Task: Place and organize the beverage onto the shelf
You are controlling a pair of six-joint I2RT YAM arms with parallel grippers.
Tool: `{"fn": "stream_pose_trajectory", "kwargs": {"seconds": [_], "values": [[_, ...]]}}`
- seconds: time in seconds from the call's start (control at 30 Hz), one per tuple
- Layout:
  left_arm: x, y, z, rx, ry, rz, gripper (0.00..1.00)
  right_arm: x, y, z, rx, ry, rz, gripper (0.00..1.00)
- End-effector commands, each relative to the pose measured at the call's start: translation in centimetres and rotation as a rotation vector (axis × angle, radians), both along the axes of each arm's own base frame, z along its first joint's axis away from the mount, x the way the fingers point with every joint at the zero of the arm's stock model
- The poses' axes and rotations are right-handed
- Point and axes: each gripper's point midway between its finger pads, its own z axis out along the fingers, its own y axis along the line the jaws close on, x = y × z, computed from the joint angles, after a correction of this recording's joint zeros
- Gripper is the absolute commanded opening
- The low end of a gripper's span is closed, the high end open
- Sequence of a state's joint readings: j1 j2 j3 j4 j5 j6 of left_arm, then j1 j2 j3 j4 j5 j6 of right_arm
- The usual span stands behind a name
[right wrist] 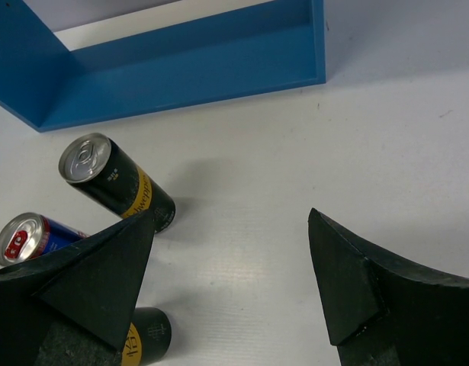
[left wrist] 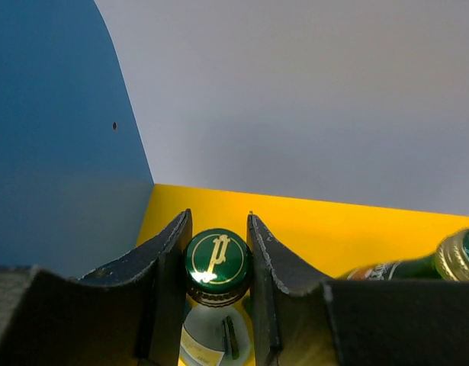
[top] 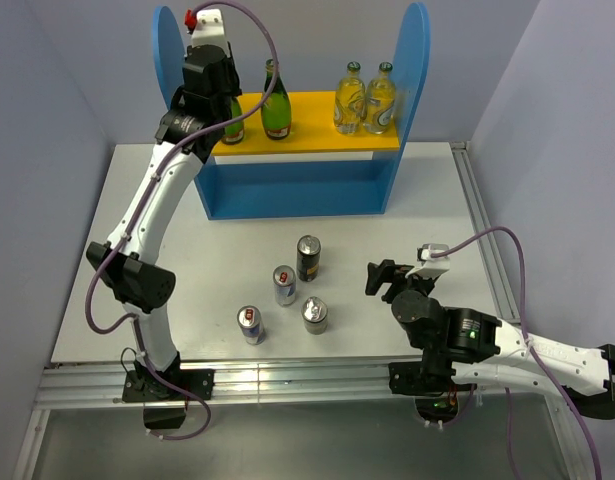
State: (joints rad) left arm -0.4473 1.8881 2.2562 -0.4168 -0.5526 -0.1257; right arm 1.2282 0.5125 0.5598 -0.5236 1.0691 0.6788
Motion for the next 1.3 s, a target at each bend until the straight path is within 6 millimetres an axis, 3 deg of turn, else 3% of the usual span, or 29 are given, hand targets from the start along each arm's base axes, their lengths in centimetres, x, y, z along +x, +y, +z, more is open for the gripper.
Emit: {"fn": "stream_pose_trajectory", "kwargs": {"seconds": [0.0, 0.43, 0.47, 0.57, 0.6, 0.63, 0.7, 0.77, 1.0, 1.03, 1.1, 1.13, 1.23, 1.27], "values": [[-1.1, 0.4, 7.8, -0.138, -0.235, -0.022, 0.0, 0.2, 0.1, 0.4, 0.025, -0.018, -0.016, 0.88], [0.9, -0.4, 5.6, -0.188, -0.223, -0.067, 0.02, 0.3, 0.3, 0.2, 0.007, -0.017, -0.021, 0.88], [0.9, -0.4, 5.4, -0.188, -0.22, -0.067, 0.06, 0.3, 0.2, 0.1, 0.007, -0.016, -0.023, 0.88], [1.0, -0.4, 4.4, -0.18, -0.203, -0.061, 0.33, 0.3, 0.1, 0.2, 0.017, -0.019, -0.023, 0.88], [1.0, -0.3, 4.4, -0.18, -0.203, -0.06, 0.52, 0.3, 0.1, 0.2, 0.017, -0.018, -0.022, 0.88], [0.8, -0.2, 4.5, -0.179, -0.2, -0.06, 0.62, 0.3, 0.1, 0.2, 0.016, -0.018, -0.023, 0.88], [0.8, -0.3, 4.1, -0.174, -0.191, -0.064, 0.77, 0.3, 0.1, 0.2, 0.017, -0.018, -0.022, 0.88], [0.7, -0.4, 3.8, -0.168, -0.184, -0.071, 0.86, 0.3, 0.1, 0.2, 0.014, -0.018, -0.023, 0.88], [-0.7, 0.5, 4.0, -0.167, -0.169, -0.054, 0.96, 0.3, 0.2, 0.1, 0.007, -0.015, -0.025, 0.88], [-1.6, 0.9, 5.0, -0.176, -0.186, -0.05, 0.97, 0.3, 0.2, 0.0, 0.01, -0.014, -0.026, 0.88], [-2.4, 1.3, 4.5, -0.172, -0.169, -0.04, 0.99, 0.3, 0.2, 0.1, 0.01, -0.016, -0.025, 0.88], [-3.5, 1.8, 5.5, -0.183, -0.184, -0.041, 0.99, 0.3, 0.2, 0.1, 0.013, -0.016, -0.026, 0.88], [-5.4, 2.3, 5.6, -0.187, -0.173, -0.059, 0.99, 0.3, 0.2, 0.1, 0.011, -0.016, -0.024, 0.88], [-5.7, 2.2, 4.8, -0.18, -0.15, -0.064, 0.99, 0.3, 0.2, 0.1, 0.011, -0.017, -0.025, 0.88]]}}
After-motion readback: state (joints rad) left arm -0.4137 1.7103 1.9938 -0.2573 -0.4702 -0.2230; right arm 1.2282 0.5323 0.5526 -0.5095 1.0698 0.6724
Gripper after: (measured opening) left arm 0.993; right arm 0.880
